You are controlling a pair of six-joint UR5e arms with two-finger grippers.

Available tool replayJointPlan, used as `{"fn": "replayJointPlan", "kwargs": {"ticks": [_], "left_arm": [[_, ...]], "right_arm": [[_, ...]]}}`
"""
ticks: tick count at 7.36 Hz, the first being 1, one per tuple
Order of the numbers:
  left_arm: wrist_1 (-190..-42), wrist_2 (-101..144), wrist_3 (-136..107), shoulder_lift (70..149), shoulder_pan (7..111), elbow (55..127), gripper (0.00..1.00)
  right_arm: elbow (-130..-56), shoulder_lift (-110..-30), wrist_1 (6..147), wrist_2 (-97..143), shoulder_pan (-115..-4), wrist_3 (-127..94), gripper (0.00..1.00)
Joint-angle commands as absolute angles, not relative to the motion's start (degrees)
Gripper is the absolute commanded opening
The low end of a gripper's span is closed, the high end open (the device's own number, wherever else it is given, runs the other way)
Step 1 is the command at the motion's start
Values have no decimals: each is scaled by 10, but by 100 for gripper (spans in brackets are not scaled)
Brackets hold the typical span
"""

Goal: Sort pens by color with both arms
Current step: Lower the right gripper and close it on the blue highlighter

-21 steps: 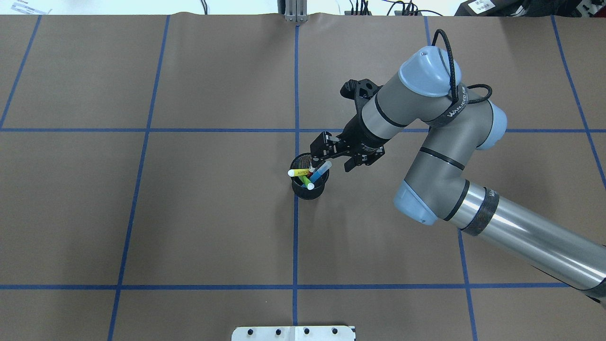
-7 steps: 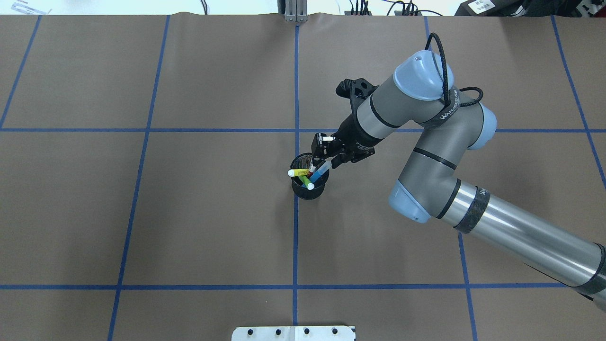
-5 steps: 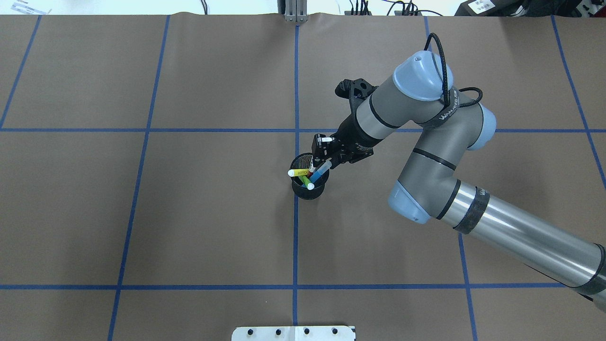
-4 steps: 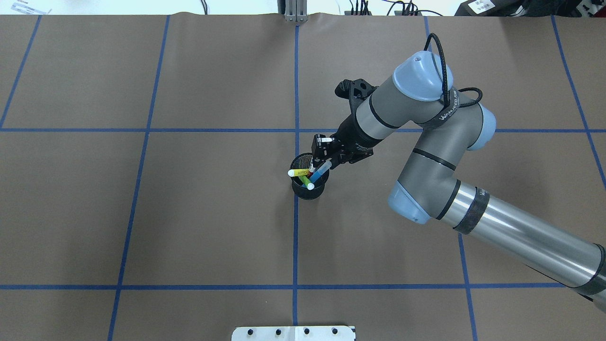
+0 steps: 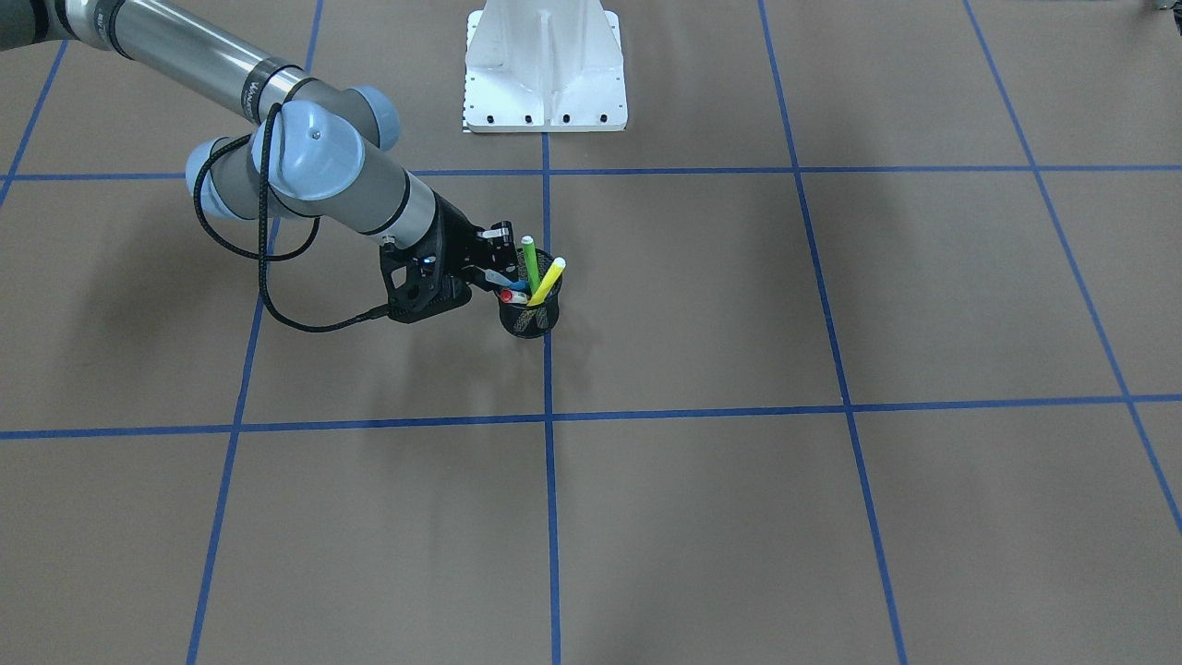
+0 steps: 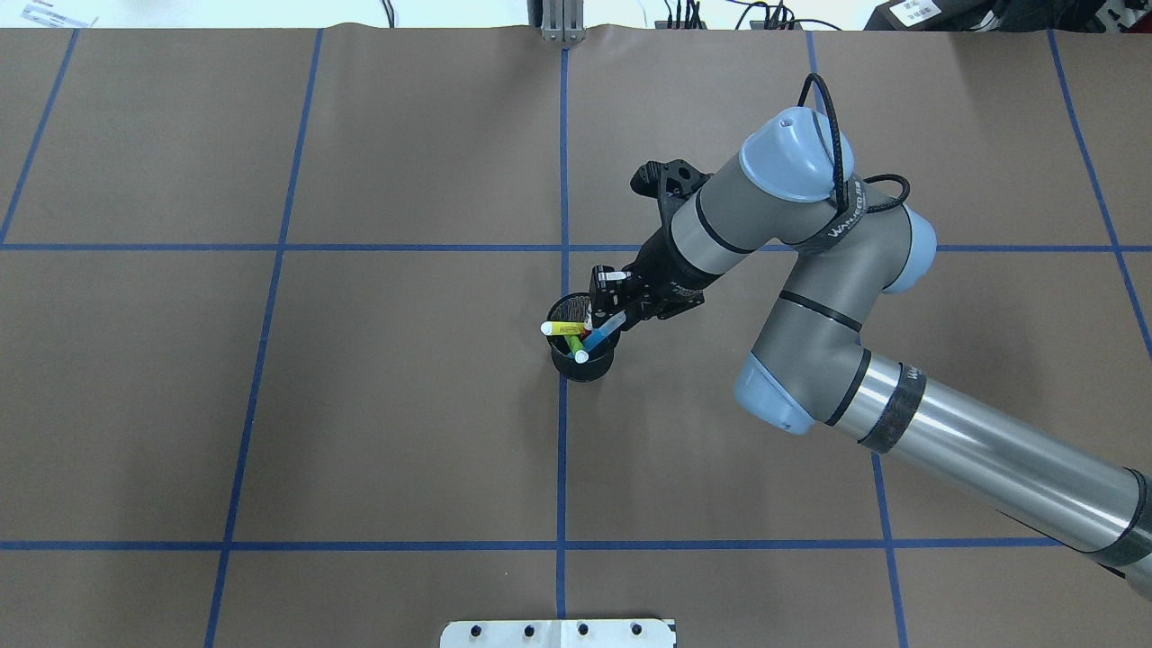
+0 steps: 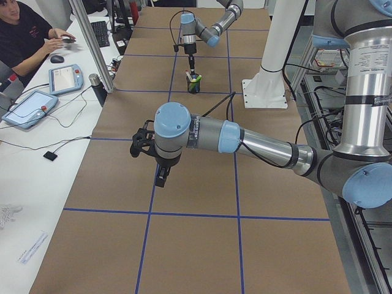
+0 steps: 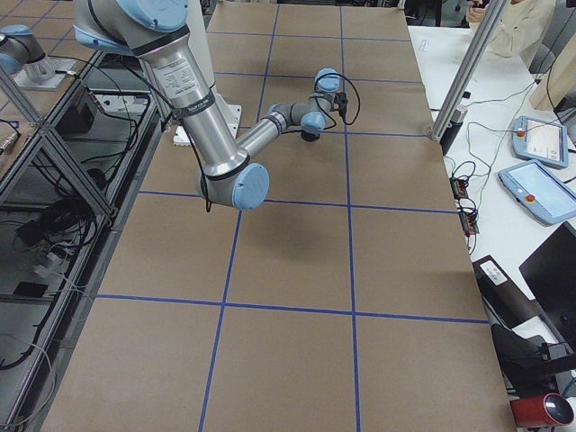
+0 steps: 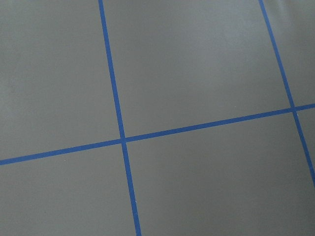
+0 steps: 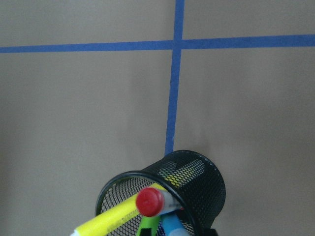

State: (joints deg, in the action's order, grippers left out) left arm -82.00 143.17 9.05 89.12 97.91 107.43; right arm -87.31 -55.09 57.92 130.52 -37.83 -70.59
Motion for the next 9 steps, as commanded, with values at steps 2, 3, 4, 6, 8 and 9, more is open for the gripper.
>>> {"fn": "replayJointPlan", "kwargs": {"ticks": [2,3,4,6,8,9], "left_arm": [[-819,1432,91,890,979,1077,100],[-819,1432,91,890,979,1077,100],[-819,1432,91,890,979,1078,100],[-820,1432,91,889,979,1078,100],[-820,1433,91,889,979,1077,100],[-820,1433,91,889,979,1075,100]], "right_arm": [[-878,-550,579,1306,-379,-707,45],[-879,-550,578,1306,-379,-707,45],[-879,-550,578,1306,-379,-706,46],[-881,-550,578,1306,-379,-706,48],[-887,-550,579,1307,-380,-708,49],[-889,-550,579,1306,-379,-709,47]]}}
